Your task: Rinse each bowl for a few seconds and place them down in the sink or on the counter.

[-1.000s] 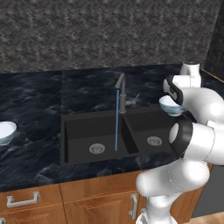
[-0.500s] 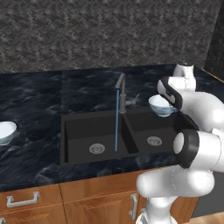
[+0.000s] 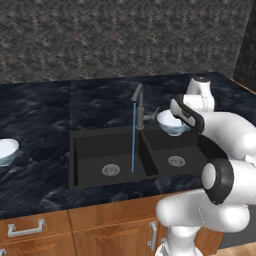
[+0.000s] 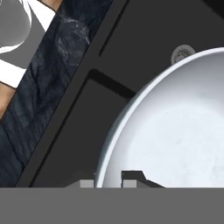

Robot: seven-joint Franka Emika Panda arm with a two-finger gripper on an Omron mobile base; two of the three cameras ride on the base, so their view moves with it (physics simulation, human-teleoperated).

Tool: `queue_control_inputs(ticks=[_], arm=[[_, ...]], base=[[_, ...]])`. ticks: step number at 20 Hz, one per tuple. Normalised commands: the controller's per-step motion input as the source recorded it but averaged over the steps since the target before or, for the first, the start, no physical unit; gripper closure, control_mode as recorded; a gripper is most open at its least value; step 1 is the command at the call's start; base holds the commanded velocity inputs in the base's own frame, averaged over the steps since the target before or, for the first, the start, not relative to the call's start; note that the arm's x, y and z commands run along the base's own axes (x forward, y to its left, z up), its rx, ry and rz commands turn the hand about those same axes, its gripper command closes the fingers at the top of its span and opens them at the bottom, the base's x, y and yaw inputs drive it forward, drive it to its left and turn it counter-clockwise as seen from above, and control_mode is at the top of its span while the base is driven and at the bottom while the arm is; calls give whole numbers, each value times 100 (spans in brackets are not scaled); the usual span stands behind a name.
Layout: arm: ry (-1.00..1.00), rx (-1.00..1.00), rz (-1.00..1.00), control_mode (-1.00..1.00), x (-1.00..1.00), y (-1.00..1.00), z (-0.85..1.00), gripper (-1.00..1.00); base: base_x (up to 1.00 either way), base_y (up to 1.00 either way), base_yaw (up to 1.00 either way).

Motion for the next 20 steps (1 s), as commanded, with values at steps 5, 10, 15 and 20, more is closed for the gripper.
queue_control_inputs(ticks=[5, 10, 15, 20], arm=[[-7, -1, 6, -100, 5, 41, -4, 100], [-2, -1, 6, -100, 15, 43, -3, 100], [0, 0, 5, -100, 15, 39, -10, 100], [0, 0, 5, -100, 23, 32, -18, 100]], base=[[0, 0, 0], [0, 0, 0], [0, 0, 0], [0, 0, 0]])
